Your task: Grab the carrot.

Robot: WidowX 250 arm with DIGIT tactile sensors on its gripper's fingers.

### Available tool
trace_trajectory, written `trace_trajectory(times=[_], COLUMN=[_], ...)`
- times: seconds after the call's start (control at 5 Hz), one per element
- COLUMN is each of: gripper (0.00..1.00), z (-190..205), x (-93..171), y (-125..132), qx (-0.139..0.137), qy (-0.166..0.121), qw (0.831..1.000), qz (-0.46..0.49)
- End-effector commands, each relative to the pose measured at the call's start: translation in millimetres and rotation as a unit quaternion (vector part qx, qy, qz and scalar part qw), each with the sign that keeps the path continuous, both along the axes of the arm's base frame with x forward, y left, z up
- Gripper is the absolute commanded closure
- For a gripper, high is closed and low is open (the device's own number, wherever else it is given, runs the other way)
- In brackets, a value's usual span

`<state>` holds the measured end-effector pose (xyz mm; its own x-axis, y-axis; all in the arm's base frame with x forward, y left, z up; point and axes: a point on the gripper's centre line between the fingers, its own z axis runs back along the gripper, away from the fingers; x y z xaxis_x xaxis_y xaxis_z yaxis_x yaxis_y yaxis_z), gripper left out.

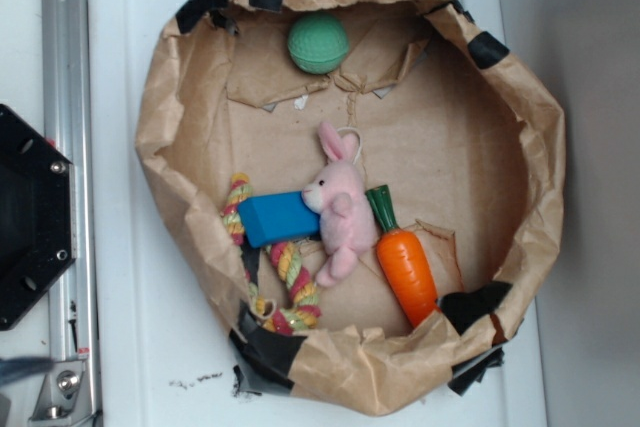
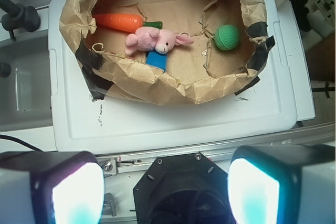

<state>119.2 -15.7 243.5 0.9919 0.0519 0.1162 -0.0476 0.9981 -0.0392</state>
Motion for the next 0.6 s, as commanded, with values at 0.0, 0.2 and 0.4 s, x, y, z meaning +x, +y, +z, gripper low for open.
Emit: trace_trajectory(times=[0.0,0.2,0.4], gripper=[0.00,0.00,0.00], z=[0.0,-26.1,-47.4], x=[0.0,39.1,77.7], y=[0.0,9.6,12.5], qx=[0.000,-0.018,0.069], qy=[0.000,0.005,-0.073], qw=[1.000,0.997,0.989], qz=[0.000,-0.075,-0.111])
